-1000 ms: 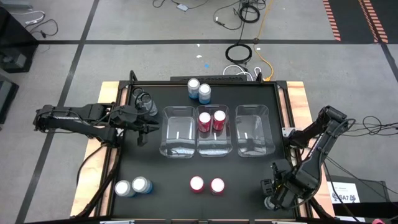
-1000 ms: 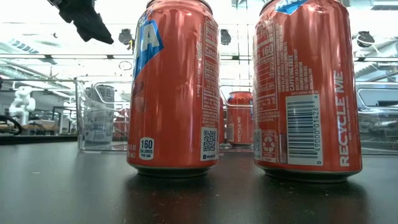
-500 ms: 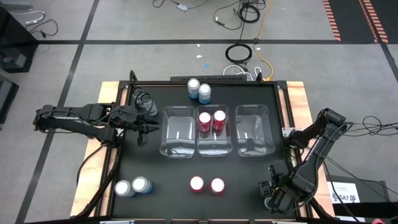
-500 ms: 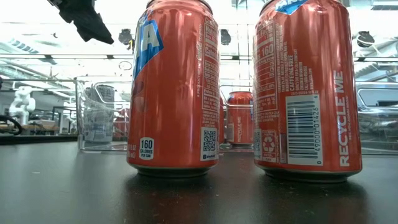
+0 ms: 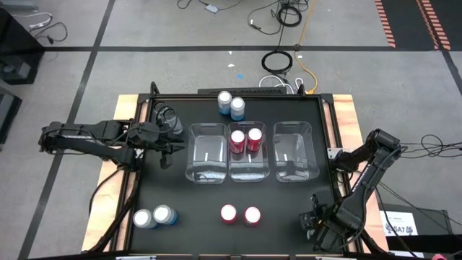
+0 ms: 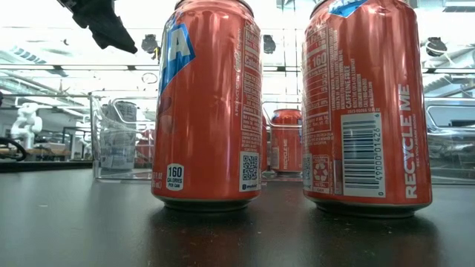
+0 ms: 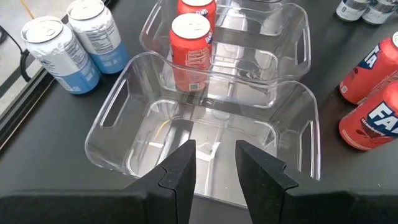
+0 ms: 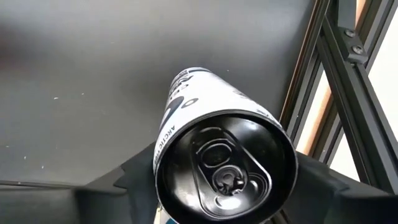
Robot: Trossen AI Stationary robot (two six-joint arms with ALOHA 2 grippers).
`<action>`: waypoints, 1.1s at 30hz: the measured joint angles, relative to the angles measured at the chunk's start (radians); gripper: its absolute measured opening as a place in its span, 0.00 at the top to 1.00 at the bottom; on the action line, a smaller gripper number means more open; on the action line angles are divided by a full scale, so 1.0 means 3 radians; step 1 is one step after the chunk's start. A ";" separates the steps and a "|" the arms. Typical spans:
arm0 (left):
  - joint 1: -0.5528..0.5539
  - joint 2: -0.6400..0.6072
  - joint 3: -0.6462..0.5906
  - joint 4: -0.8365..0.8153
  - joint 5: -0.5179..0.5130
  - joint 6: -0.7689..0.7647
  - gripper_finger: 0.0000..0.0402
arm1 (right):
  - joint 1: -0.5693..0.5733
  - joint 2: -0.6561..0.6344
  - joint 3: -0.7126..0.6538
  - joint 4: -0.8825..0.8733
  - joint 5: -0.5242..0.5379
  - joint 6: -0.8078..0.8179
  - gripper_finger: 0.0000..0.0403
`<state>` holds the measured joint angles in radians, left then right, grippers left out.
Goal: Sort soda cans
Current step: Put the white-blue soda can into the right transparent bin
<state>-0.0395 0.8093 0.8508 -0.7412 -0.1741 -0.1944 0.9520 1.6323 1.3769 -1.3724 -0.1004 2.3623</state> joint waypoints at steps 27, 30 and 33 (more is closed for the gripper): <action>0.0000 0.0000 0.0000 -0.0004 -0.0043 0.0173 0.69 | -0.0412 -0.1010 -0.0002 -0.0671 0.1938 -0.0044 0.39; 0.0000 0.0000 -0.0001 -0.0004 -0.0076 0.0177 0.69 | -0.0692 -0.1175 -0.0087 -0.0662 0.2003 -0.0323 0.39; 0.0000 0.0000 0.0000 -0.0003 -0.0085 0.0178 0.69 | -0.0941 -0.1257 -0.0093 -0.0625 0.2092 -0.0605 0.39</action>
<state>-0.0395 0.8093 0.8508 -0.7422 -0.1997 -0.1410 0.6696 1.2553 1.3491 -1.5598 0.5273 2.1807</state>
